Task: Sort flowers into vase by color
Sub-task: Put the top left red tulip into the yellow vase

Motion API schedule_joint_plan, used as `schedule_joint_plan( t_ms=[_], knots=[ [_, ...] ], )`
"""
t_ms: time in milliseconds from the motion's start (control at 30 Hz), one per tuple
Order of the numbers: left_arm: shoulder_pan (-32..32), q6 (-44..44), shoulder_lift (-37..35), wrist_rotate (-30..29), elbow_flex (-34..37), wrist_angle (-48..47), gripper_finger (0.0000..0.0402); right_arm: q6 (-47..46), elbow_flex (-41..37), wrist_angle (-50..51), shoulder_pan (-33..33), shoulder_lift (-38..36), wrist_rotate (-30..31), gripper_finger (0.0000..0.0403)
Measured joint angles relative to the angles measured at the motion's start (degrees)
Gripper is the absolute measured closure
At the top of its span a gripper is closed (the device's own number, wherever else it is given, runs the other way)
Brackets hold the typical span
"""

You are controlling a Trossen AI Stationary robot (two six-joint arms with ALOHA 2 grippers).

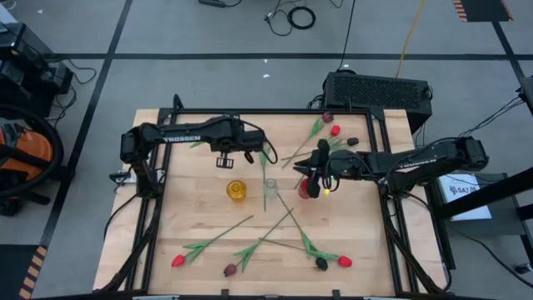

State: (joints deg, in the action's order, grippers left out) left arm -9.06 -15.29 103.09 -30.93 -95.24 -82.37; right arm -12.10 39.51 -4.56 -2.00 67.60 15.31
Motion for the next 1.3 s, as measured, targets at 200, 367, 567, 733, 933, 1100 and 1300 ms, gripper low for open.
schedule_joint_plan(
  t_ms=[200,367,567,733,933,1100,1300],
  knots=[
    [5.97,-2.63,-0.04,-0.13,-3.13,1.71,0.0401,3.61,4.61,-1.27,0.00,5.12,-0.19,0.0302],
    [8.98,-2.99,-0.04,-0.12,-3.13,2.22,0.0401,4.88,8.23,-0.87,0.00,9.35,-0.44,0.0277],
    [10.94,-1.52,-0.04,-0.89,-3.13,2.34,0.0401,8.17,10.71,-1.26,0.00,14.88,-0.68,0.0257],
    [11.34,-1.49,-0.04,-0.95,-3.13,2.57,0.0401,9.66,13.67,-1.55,0.00,18.66,-0.66,0.0257],
    [11.34,-1.50,-0.04,-1.08,-3.13,2.82,0.0401,10.04,15.08,-1.20,0.01,20.52,-0.59,0.0281],
    [11.34,-1.53,-0.04,-1.08,-3.13,3.61,0.0401,10.06,15.08,-1.35,0.00,20.20,0.11,0.0314],
    [11.23,-1.48,-0.04,-1.06,-2.65,6.72,0.0402,10.00,15.08,-0.51,0.00,20.06,0.11,0.0314]
  ],
)
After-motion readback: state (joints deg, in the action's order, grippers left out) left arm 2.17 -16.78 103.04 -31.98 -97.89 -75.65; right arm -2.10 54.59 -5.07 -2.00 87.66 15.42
